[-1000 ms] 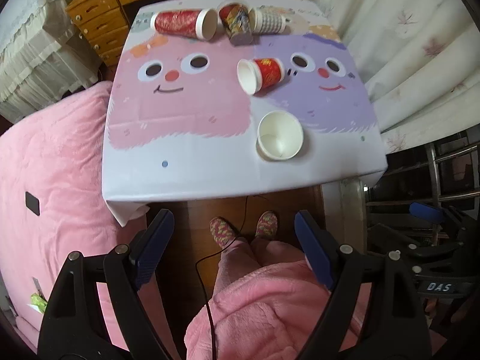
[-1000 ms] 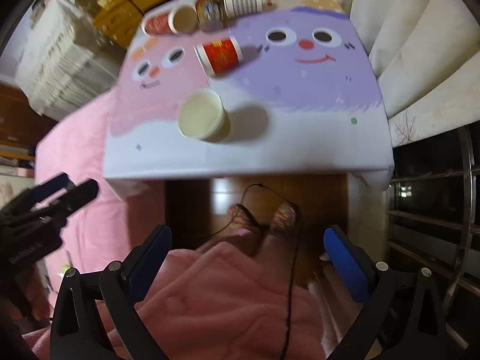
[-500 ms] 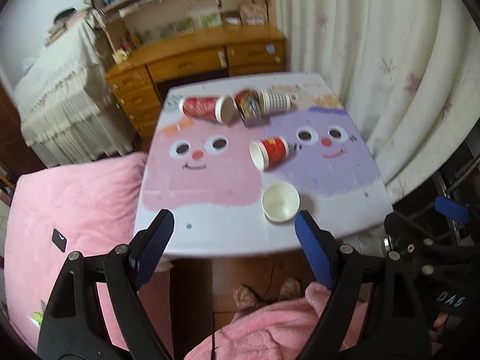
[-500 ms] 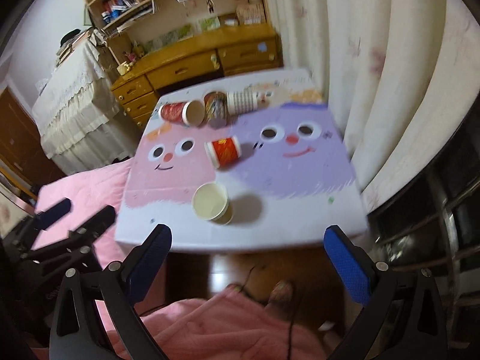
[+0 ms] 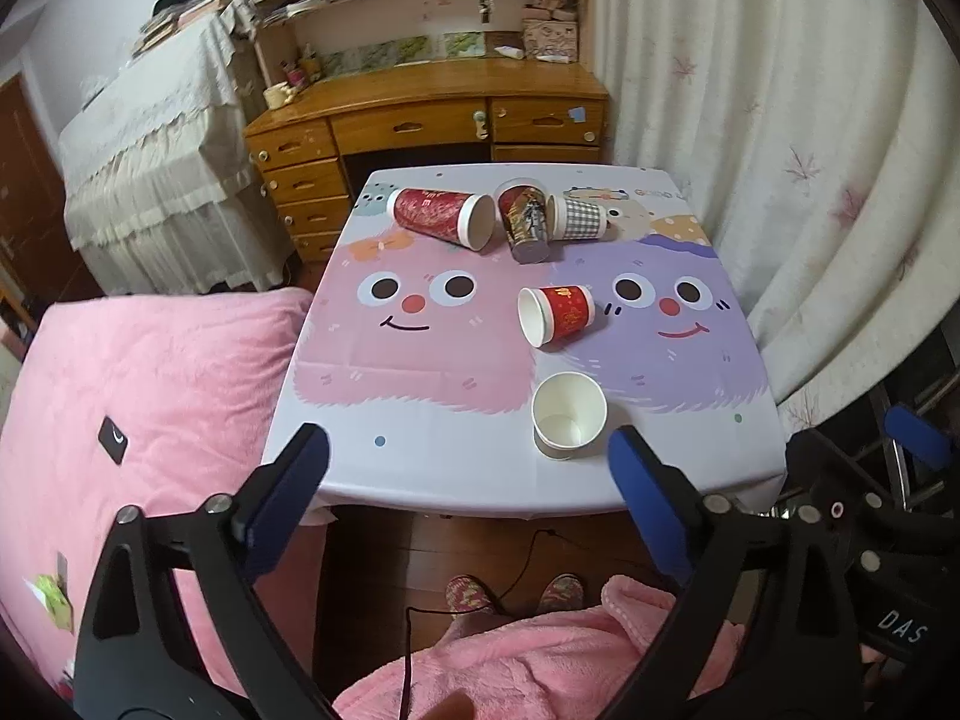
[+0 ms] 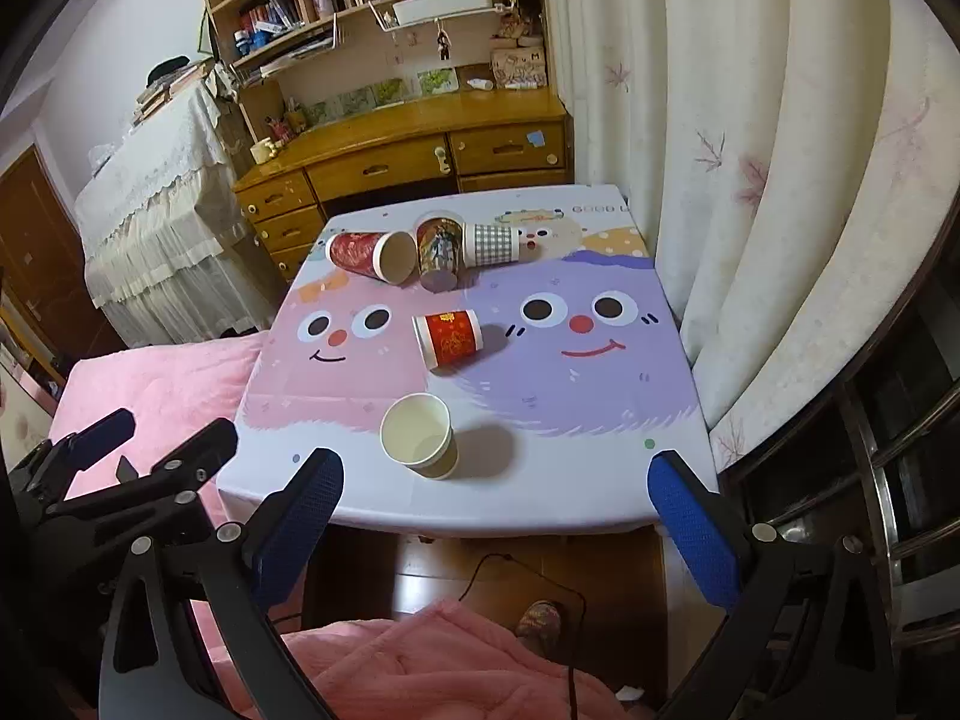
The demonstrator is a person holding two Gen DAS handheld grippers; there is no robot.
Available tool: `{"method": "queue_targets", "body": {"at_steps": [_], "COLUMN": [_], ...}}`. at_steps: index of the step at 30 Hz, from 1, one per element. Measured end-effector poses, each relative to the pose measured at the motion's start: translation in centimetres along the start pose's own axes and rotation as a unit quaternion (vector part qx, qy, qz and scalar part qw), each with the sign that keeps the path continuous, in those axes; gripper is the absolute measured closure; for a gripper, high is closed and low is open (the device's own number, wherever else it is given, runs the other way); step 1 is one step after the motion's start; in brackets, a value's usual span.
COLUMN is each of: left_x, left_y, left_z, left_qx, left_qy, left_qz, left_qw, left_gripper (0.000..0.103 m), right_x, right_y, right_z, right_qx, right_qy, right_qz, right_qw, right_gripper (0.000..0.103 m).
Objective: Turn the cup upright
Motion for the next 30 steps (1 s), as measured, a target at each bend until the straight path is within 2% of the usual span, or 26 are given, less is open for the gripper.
{"method": "queue_targets", "body": {"at_steps": [2, 30], "left_x": [0.1, 0.3], "left_y": [-0.1, -0.3], "left_z": [0.2, 1.3], "left_qx": [-0.002, -0.004], "left_qy": [-0.001, -0.007], "left_qz": [-0.004, -0.008], "left_qw": [1.0, 0.9999], "left_gripper": [0.001, 0.001], "right_x": [0.1, 0.6], "right_y": [-0.1, 0.2], "right_z": [0.3, 2.1], "right_qx": [0.001, 0.004], "right_qy": [-0.003, -0.01], "right_qz": [-0.004, -0.008], "right_qw": [1.0, 1.0], "right_gripper": [0.0, 0.0]}}
Point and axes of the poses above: each gripper's, at about its wrist camera, not at the fingertips, and z roughly the way its jaws point, y to its right, x to its top, the point moved 9 cm from there along z, roughly the way its jaws point, and after that the axes turned 4 degrees about -y, right-handed, at the moved point
